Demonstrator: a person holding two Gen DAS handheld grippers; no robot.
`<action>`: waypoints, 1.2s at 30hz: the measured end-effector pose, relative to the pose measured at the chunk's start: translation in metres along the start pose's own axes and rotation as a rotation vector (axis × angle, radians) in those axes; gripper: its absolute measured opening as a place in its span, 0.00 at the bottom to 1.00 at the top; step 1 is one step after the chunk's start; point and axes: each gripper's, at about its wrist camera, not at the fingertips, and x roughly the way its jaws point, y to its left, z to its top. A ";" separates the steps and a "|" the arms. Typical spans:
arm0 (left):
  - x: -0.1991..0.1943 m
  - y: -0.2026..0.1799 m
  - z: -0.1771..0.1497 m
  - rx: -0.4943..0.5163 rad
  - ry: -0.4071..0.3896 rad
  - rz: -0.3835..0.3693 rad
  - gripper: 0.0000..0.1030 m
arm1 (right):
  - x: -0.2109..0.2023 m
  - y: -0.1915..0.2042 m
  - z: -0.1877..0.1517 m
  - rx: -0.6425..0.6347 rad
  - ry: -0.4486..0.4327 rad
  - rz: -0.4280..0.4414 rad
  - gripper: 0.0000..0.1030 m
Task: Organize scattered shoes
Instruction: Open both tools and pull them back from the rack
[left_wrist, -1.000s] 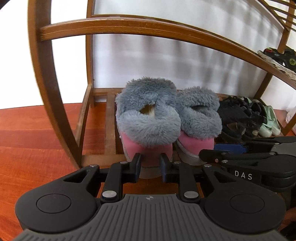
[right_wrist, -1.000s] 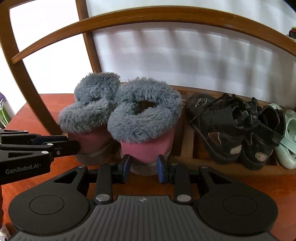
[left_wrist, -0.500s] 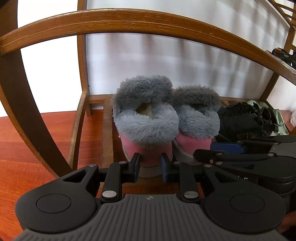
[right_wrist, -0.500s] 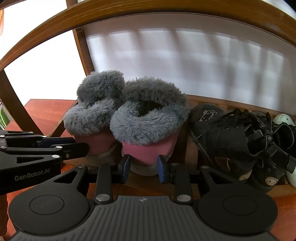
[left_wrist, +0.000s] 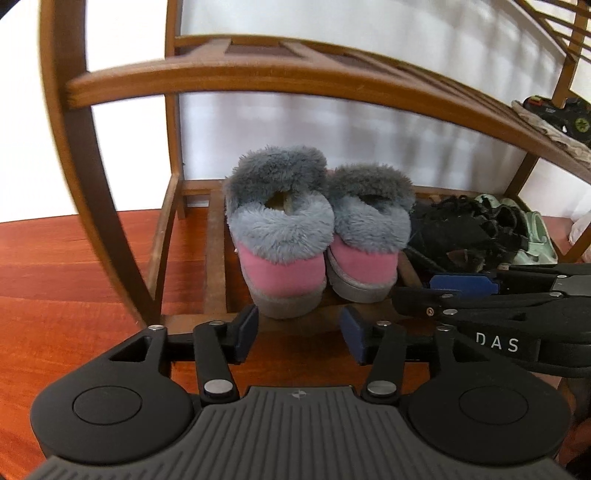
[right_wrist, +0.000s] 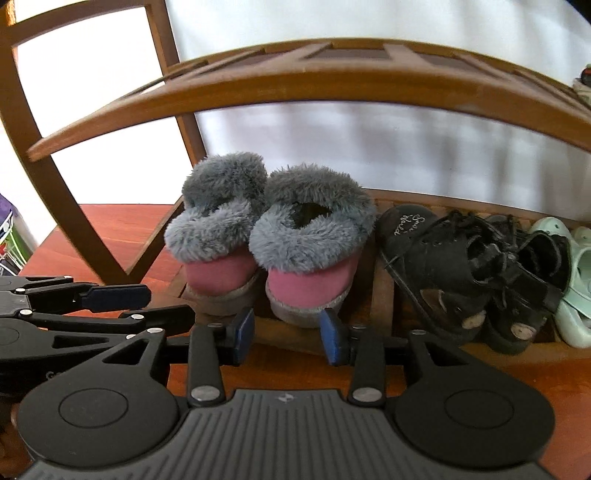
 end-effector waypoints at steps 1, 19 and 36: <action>-0.005 0.000 -0.002 -0.001 -0.005 0.001 0.58 | -0.006 0.001 -0.002 -0.001 -0.001 -0.001 0.46; -0.095 -0.009 -0.046 -0.054 -0.038 0.022 0.81 | -0.083 0.017 -0.043 0.004 0.000 -0.010 0.80; -0.154 -0.011 -0.107 -0.109 -0.017 0.060 0.89 | -0.135 0.035 -0.090 -0.017 0.037 0.056 0.99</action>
